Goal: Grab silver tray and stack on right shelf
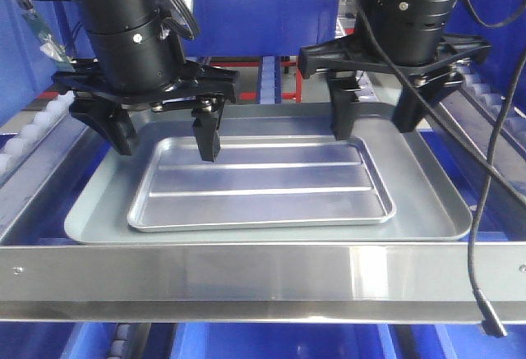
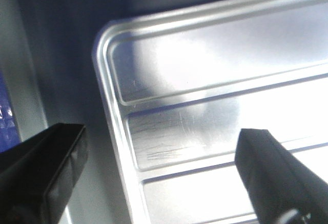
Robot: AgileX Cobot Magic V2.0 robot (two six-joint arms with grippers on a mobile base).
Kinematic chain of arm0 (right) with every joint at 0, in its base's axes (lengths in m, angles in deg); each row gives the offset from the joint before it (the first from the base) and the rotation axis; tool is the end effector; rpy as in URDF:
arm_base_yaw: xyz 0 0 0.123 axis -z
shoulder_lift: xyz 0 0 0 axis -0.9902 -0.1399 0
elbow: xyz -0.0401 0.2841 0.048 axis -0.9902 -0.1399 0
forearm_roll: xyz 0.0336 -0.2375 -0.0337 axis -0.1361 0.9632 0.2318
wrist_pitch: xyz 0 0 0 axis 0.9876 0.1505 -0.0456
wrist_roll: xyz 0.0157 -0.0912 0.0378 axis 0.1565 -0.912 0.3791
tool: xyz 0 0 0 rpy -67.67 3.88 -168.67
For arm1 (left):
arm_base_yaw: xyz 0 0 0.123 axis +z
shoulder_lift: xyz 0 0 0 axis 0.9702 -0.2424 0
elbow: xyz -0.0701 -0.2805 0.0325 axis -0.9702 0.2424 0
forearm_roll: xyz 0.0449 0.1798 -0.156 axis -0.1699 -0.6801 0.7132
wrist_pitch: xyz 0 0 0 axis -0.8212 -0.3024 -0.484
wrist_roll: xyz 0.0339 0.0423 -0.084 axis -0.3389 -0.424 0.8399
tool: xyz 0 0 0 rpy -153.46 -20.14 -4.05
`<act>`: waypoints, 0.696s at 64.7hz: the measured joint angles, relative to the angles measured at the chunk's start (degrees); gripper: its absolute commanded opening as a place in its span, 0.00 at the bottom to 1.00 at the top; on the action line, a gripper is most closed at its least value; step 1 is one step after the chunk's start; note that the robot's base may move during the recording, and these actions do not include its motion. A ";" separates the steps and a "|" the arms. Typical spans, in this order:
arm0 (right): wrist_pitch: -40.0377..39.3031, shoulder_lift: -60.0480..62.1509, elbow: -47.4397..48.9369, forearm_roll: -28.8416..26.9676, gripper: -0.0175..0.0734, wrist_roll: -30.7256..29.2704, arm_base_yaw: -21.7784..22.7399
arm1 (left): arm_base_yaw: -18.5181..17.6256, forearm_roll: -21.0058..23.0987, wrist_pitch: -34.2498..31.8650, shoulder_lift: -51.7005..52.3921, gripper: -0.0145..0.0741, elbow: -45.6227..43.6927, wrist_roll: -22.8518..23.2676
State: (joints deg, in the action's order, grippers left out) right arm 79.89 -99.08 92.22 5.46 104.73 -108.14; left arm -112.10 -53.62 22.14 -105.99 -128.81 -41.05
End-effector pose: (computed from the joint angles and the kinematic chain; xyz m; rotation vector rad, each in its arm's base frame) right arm 0.3364 0.1545 0.2471 -0.2105 2.6759 0.0972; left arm 0.3189 -0.2186 0.2312 0.3920 2.6459 -0.1489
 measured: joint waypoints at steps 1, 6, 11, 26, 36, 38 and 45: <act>0.15 0.00 0.11 0.00 0.88 0.00 0.00 | 0.00 0.00 0.00 0.00 0.73 0.00 0.00; 0.68 0.00 0.11 0.00 0.88 0.00 0.00 | 0.00 0.00 0.00 0.00 0.73 0.00 0.00; 1.24 0.52 0.11 0.00 0.88 0.00 0.00 | 0.00 0.00 0.43 0.61 0.72 0.00 0.00; 3.33 6.15 0.11 0.00 0.69 0.00 0.00 | -0.04 -0.14 2.95 8.04 0.48 0.00 -0.08; 4.96 10.48 0.11 0.37 0.34 0.00 0.00 | -0.04 -1.55 3.16 16.05 0.26 2.25 -0.08; 5.20 11.63 0.11 0.52 0.27 0.00 0.00 | -0.04 -1.95 2.84 18.10 0.19 3.60 -0.08; 5.16 14.63 -1.35 0.87 0.26 -0.04 0.00 | -0.04 -2.66 0.57 24.76 0.04 9.76 -0.08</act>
State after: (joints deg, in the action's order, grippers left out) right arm 85.06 -84.45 90.87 6.34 104.69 -108.14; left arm -112.14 -56.28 22.71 -81.24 -119.05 -41.14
